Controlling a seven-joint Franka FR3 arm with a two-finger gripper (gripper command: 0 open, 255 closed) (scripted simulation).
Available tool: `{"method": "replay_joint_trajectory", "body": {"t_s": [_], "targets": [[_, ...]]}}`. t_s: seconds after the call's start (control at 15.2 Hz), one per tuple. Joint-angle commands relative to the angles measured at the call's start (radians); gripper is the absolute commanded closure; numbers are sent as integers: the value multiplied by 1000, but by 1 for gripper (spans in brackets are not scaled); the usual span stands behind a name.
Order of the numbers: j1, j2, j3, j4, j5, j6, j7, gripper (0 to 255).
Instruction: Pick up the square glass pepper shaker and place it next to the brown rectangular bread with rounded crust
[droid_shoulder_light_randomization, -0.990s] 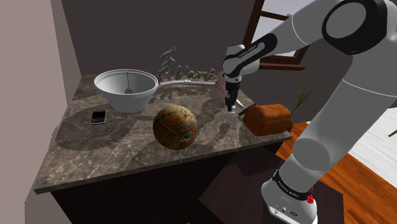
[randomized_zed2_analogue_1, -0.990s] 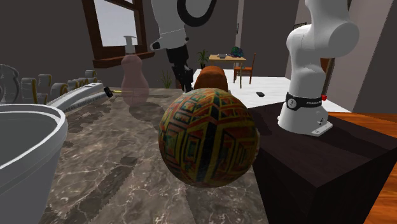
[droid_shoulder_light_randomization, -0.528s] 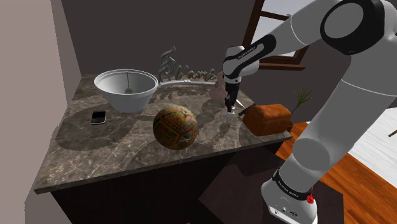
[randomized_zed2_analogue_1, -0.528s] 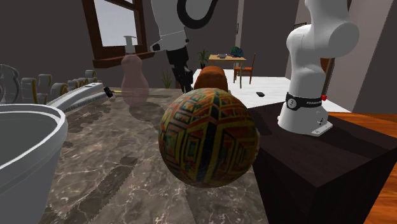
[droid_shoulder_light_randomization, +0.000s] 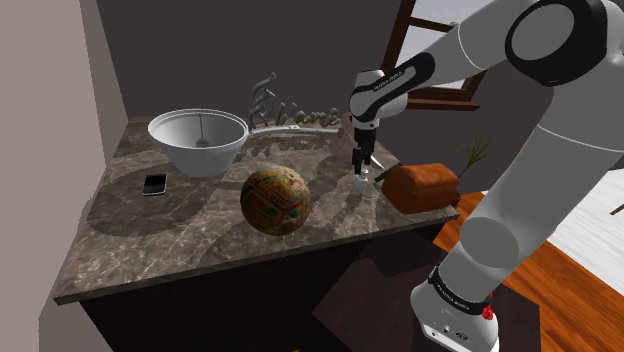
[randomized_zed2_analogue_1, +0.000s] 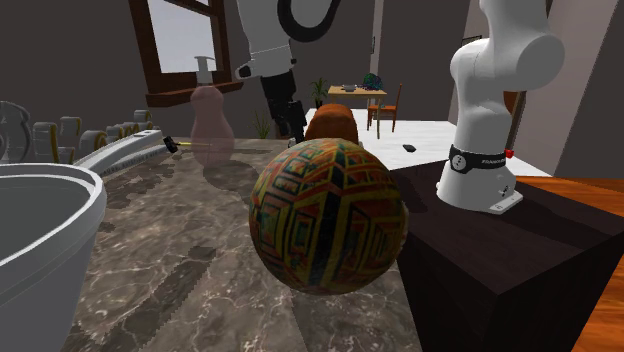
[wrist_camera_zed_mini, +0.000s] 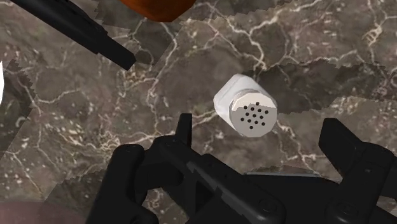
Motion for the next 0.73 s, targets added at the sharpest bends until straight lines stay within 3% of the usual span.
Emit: {"method": "replay_joint_trajectory", "body": {"t_s": [0.0,0.13,0.66], "targets": [[3,-22,2,32,3,-54,-2,0],[6,-42,6,72,6,-115,-3,0],[6,-42,6,72,6,-115,-4,0]]}}
